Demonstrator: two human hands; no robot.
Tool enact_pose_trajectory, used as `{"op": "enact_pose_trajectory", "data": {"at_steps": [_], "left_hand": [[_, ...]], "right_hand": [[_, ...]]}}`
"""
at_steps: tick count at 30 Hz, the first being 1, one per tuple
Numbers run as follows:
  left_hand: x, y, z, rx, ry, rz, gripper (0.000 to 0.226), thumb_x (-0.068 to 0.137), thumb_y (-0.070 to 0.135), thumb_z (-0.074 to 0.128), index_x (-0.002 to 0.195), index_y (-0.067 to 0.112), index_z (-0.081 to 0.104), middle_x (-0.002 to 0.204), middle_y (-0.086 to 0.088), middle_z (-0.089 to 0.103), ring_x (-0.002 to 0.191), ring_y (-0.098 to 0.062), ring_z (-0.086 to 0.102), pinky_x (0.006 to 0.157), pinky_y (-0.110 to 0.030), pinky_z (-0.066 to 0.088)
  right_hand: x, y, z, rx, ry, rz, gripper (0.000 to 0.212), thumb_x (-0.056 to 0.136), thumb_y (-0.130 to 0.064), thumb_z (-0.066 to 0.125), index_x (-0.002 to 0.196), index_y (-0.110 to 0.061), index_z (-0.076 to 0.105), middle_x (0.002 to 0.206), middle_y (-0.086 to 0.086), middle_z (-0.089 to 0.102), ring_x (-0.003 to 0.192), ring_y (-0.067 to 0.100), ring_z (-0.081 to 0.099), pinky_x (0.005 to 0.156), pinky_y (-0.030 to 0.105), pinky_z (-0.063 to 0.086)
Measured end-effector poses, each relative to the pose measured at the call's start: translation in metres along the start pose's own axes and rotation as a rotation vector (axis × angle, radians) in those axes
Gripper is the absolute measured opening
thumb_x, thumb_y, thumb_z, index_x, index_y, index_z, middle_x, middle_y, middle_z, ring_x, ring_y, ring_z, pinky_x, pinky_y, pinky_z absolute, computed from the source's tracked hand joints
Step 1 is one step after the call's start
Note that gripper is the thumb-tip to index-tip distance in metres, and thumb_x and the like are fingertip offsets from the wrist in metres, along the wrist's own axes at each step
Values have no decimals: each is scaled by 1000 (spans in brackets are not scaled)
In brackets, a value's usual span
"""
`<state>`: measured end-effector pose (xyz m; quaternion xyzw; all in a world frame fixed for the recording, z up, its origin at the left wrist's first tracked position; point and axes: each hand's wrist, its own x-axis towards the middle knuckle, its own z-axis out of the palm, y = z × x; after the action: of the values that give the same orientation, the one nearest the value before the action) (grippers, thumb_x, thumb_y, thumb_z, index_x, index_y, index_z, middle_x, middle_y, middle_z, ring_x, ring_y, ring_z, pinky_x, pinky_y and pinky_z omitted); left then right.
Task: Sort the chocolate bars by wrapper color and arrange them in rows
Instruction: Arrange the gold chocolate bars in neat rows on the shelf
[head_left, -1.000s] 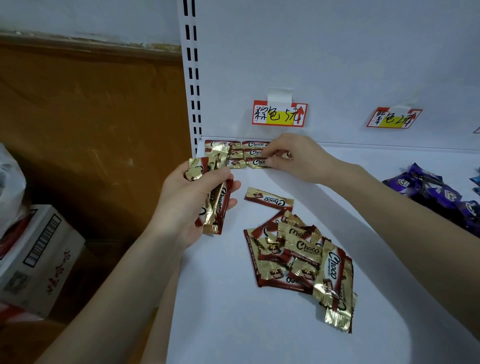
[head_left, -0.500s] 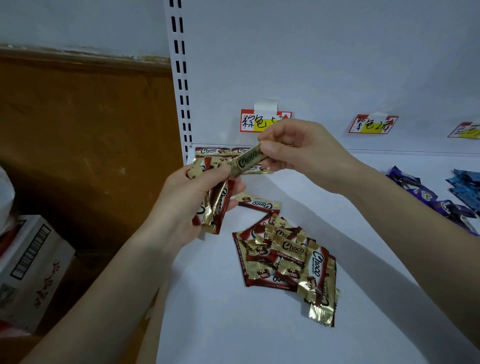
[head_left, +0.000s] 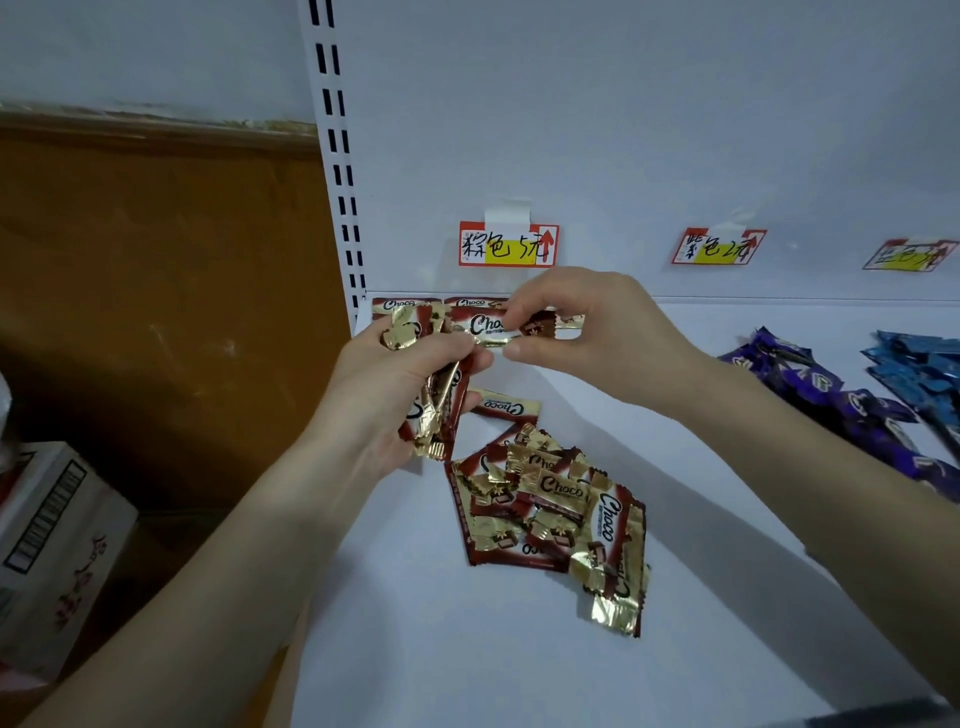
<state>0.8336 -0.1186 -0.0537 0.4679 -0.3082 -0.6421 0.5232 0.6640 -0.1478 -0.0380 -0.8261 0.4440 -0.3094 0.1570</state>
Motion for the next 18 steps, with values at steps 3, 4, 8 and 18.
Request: {"op": "enact_pose_trajectory", "data": {"at_steps": [3, 4, 8, 18], "left_hand": [[1, 1, 2, 6, -12, -33, 22, 79, 7, 71, 99, 4, 65, 83, -13, 74, 69, -16, 72, 50, -24, 54], [1, 1, 3, -1, -19, -52, 20, 79, 9, 70, 98, 4, 65, 84, -14, 74, 68, -16, 71, 49, -23, 55], [1, 4, 6, -9, -45, -125, 23, 83, 19, 68, 100, 4, 63, 87, -14, 73, 58, -14, 69, 43, -19, 49], [9, -3, 4, 72, -51, -134, 11, 83, -4, 59, 92, 2, 61, 81, -14, 74, 68, -21, 72, 63, -30, 59]], "right_hand": [[3, 10, -7, -95, 3, 33, 22, 79, -14, 71, 101, -13, 67, 89, -15, 60, 79, -10, 51, 70, -1, 33], [3, 17, -11, -110, -1, 81, 25, 80, -14, 70, 105, -12, 67, 93, -12, 61, 81, -6, 52, 70, -1, 33], [2, 49, -26, -130, 26, 266, 27, 81, -13, 68, 108, -11, 66, 99, -3, 64, 92, 12, 57, 74, 10, 39], [13, 80, -17, -187, -89, 294, 25, 80, -7, 68, 105, -7, 67, 102, 7, 62, 90, 15, 52, 81, 12, 39]]}}
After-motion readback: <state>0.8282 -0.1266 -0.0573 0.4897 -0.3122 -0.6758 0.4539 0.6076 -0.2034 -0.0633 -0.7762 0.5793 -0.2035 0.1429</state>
